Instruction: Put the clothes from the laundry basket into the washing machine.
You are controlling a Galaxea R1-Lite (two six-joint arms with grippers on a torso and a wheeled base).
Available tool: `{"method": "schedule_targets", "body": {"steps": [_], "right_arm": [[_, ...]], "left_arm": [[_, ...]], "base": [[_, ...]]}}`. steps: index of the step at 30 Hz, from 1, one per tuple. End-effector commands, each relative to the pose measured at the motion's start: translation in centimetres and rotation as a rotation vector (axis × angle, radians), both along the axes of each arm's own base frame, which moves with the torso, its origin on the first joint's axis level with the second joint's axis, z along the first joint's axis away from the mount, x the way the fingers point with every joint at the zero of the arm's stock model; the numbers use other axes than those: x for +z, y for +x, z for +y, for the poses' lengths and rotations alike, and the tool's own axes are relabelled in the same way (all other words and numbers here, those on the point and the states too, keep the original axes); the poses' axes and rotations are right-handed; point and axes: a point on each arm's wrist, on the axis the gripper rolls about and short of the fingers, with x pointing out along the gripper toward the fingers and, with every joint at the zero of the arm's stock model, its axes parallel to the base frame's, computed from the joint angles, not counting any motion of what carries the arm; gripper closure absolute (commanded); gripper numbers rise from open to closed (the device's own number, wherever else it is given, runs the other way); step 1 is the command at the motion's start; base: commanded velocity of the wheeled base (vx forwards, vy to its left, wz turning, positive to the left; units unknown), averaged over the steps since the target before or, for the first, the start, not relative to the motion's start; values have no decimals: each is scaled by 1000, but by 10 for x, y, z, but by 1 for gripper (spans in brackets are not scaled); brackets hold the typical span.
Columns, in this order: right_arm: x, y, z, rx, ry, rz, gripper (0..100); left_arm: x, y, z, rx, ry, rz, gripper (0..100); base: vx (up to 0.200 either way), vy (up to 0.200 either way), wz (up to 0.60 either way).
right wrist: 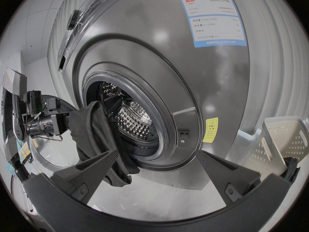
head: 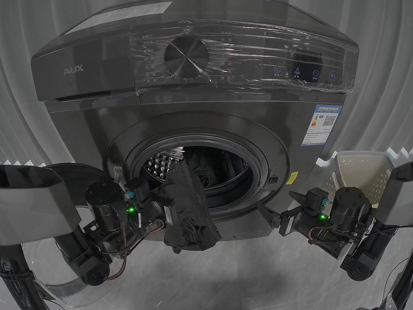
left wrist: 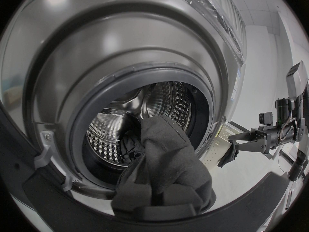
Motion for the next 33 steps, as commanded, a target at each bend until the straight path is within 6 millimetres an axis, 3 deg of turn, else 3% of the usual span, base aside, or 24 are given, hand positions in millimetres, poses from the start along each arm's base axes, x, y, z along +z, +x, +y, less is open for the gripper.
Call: {"method": "schedule_targets", "body": {"steps": [1,9,15,18,26,33], "right_arm": [[8,-3,0,5,16,-26,0],[7,-2,0,5,15,-23,0],[7,-2,0,6,13,-21,0],[6,-2,0,8,13,-19,0],[6,-2,0,9,12,-18,0],[5,-2,1,9,10,-15,0]], "left_arm": [[-9,16,-18,-13,-32,0,100],[-40,45,-37,-2,-75,40,100],[-44,68,-46,6,-118,4,100],[-52,97,-54,24,-136,-46,100],[-49,137,-66,38,-145,-54,100],[-65,172,-85,29,-154,-73,100]], "base": [[0,0,0],[0,0,0],[0,0,0],[0,0,0],[0,0,0],[0,0,0]]}}
